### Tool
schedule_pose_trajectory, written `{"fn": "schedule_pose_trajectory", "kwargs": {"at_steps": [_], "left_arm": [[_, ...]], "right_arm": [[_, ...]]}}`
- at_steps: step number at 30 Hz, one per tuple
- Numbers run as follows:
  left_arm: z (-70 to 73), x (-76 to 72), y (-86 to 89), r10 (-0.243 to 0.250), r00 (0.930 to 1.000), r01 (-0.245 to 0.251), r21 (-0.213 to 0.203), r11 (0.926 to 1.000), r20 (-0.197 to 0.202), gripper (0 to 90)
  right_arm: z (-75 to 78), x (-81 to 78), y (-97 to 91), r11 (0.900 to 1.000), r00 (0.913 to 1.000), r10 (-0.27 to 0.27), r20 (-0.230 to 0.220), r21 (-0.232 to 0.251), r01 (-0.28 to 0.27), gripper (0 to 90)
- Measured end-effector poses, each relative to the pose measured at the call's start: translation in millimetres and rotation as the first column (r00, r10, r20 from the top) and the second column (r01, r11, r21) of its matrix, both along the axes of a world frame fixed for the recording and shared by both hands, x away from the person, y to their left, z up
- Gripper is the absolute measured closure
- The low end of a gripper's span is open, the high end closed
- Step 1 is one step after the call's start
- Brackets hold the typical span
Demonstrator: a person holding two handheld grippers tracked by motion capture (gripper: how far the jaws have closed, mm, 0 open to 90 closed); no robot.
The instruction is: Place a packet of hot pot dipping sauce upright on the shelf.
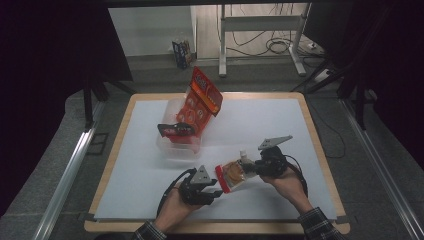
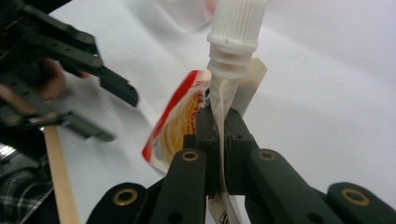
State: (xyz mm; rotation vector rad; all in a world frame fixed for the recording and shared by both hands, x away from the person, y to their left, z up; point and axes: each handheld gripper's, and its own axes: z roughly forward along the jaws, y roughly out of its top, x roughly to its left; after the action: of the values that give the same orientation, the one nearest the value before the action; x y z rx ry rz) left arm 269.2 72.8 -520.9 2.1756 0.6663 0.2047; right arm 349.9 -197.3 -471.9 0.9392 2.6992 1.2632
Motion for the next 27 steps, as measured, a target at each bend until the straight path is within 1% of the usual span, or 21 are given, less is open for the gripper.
{"fn": "schedule_pose_trajectory", "kwargs": {"at_steps": [2,3,4,5,6,7,8,9,10,11,12,14,15,16,17,18,19,21,22,23,27], "left_arm": [[1.3,-1.5,2.2,0.002,1.0,-0.002,-0.003,1.0,0.003,43.0],[3.6,-4.2,6.9,0.003,1.0,-0.003,-0.01,0.9999,-0.003,39.0],[4.8,-5.6,9.3,0.004,1.0,-0.004,-0.012,0.9999,-0.008,35.9],[4.8,-5.6,9.3,0.004,1.0,-0.004,-0.012,0.9999,-0.008,32.7],[6.3,-7.3,13.8,0.008,0.9998,-0.008,-0.016,0.9998,-0.018,28.7],[6.8,-8.0,16.1,0.01,0.9997,-0.01,-0.018,0.9998,-0.021,26.1],[7.1,-8.5,18.5,0.009,0.9997,-0.01,-0.028,0.9996,-0.024,23.5],[7.1,-8.5,18.5,0.009,0.9997,-0.01,-0.028,0.9996,-0.024,20.3],[7.4,-8.9,20.9,0.011,0.9996,-0.012,-0.037,0.9992,-0.028,20.3],[7.6,-9.4,23.2,0.017,0.9994,-0.018,-0.043,0.9989,-0.03,18.3],[7.2,-11.2,27.7,0.023,0.9992,-0.024,-0.048,0.9985,-0.034,13.3],[5.6,-14.7,32.1,0.037,0.9989,-0.038,-0.043,0.9983,-0.028,8.8],[5.6,-14.7,32.1,0.037,0.9989,-0.038,-0.043,0.9983,-0.028,7.4],[4.6,-16.6,34.4,0.041,0.9988,-0.042,-0.032,0.9986,-0.026,5.7],[2.2,-21.2,39.1,0.054,0.9984,-0.054,-0.02,0.9983,-0.02,4.8],[2.2,-21.2,39.1,0.054,0.9984,-0.054,-0.02,0.9983,-0.02,4.1],[-0.3,-25.5,43.7,0.065,0.9978,-0.065,-0.014,0.9978,-0.013,3.6],[-2.5,-29.2,48.1,0.079,0.9969,-0.079,-0.002,0.9969,-0.005,2.7],[-2.5,-29.2,48.1,0.079,0.9969,-0.079,-0.002,0.9969,-0.005,2.2],[-4.0,-32.3,52.9,0.092,0.9958,-0.092,0.0,0.9958,-0.004,2.1],[-5.9,-36.3,61.5,0.108,0.9942,-0.108,0.001,0.9942,-0.002,1.2]], "right_arm": [[1.7,0.5,-0.2,1.0,1.0,0.0,0.007,0.001,0.0,86.5],[6.4,1.1,-0.1,1.0,0.9996,0.001,0.028,-0.005,-0.001,86.6],[8.9,1.1,0.6,1.0,0.9993,0.003,0.038,-0.008,-0.002,86.6],[8.9,1.1,0.6,1.0,0.9993,0.003,0.038,-0.008,-0.002,86.6],[13.5,1.6,2.0,0.9998,0.998,0.011,0.062,-0.016,-0.01,86.6],[15.6,1.9,2.8,0.9998,0.9974,0.015,0.071,-0.017,-0.014,86.7],[17.7,2.4,3.4,0.9997,0.9969,0.017,0.076,-0.017,-0.016,86.7],[19.6,3.1,3.8,0.9997,0.9964,0.02,0.082,-0.018,-0.018,86.7],[19.6,3.1,3.8,0.9997,0.9964,0.02,0.082,-0.018,-0.018,86.7],[21.3,3.8,4.5,0.9997,0.9961,0.019,0.086,-0.015,-0.018,86.7],[24.7,5.6,5.3,0.9997,0.9951,0.021,0.097,-0.017,-0.019,86.8],[27.7,7.5,6.5,0.9998,0.9944,0.02,0.104,-0.01,-0.019,86.9],[27.7,7.5,6.5,0.9998,0.9944,0.02,0.104,-0.01,-0.019,86.9],[30.7,9.6,7.8,0.9998,0.9935,0.02,0.112,-0.001,-0.02,86.9],[32.2,10.5,8.7,0.9998,0.9926,0.022,0.119,0.002,-0.022,86.9],[32.2,10.5,8.7,0.9998,0.9926,0.022,0.119,0.002,-0.022,86.9],[35.5,12.5,11.2,0.9995,0.9916,0.029,0.126,0.008,-0.03,86.9],[39.0,14.4,14.6,0.9992,0.9896,0.036,0.14,0.01,-0.038,87.0],[40.8,15.4,16.5,0.9991,0.9883,0.039,0.147,0.012,-0.041,87.0],[42.8,16.2,18.6,0.999,0.9874,0.04,0.153,0.013,-0.043,87.0],[49.5,20.4,27.8,0.9983,0.9835,0.051,0.174,0.02,-0.055,87.0]]}}
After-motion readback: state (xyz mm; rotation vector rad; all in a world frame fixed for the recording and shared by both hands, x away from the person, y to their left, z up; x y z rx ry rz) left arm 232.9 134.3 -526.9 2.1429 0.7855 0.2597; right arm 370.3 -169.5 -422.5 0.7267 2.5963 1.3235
